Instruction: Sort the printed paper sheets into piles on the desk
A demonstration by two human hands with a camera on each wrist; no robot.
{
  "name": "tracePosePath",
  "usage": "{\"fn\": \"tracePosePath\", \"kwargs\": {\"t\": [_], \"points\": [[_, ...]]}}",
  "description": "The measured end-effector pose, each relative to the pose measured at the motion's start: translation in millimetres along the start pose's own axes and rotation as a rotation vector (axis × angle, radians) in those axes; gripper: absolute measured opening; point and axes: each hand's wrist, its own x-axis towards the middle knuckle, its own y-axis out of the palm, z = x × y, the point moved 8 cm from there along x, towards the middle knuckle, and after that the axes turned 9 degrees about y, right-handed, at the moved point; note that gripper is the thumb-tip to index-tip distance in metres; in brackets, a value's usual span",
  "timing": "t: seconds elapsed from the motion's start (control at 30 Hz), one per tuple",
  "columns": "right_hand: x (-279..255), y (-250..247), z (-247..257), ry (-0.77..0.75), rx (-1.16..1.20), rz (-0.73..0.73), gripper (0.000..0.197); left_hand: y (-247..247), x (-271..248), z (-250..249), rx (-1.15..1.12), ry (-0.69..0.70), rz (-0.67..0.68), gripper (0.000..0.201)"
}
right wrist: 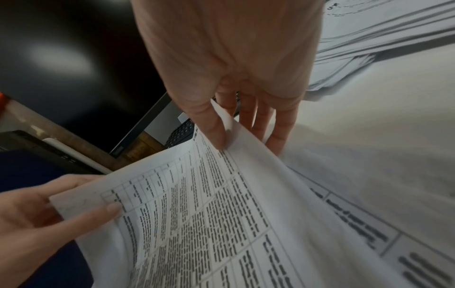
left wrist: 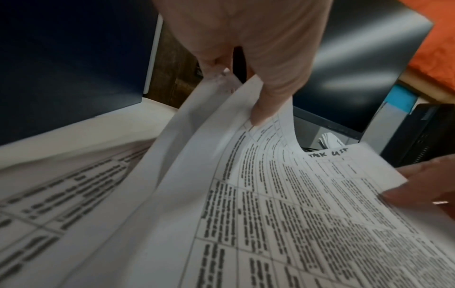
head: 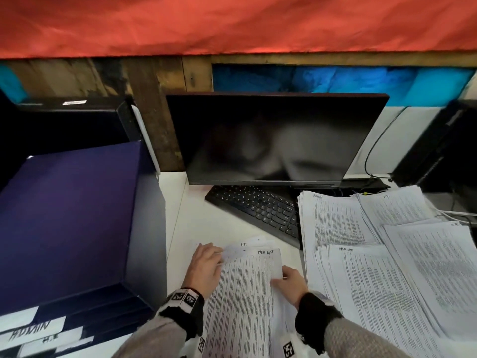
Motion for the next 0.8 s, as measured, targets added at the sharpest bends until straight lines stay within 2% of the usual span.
{"fn": "tracePosePath", "kwargs": {"t": [0.27, 0.37, 0.47, 0.6, 0.8], "points": [[3, 6, -4, 0.025, 0.039, 0.012, 0.013, 4, -18, 0, -0.059, -0.078, 0.089, 0.008], [-1, 6, -4, 0.008, 0.075, 0.005, 0.016, -1, -18, -7, -0.159, -0.088, 0.124, 0.009], [-2, 6, -10, 0.013, 0.196, 0.007, 0.035, -6, -22, -3, -0.364, -0.239, 0.099, 0.027], [0, 6, -17, 0.077, 0.394, 0.068, 0.061, -11, -27, 7, -0.658, -0.459, 0.004, 0.021], [0, -2, -18, 0.071, 0.436, 0.043, 0.052, 0, -20, 13, -0.805, -0.559, 0.024, 0.029]]}}
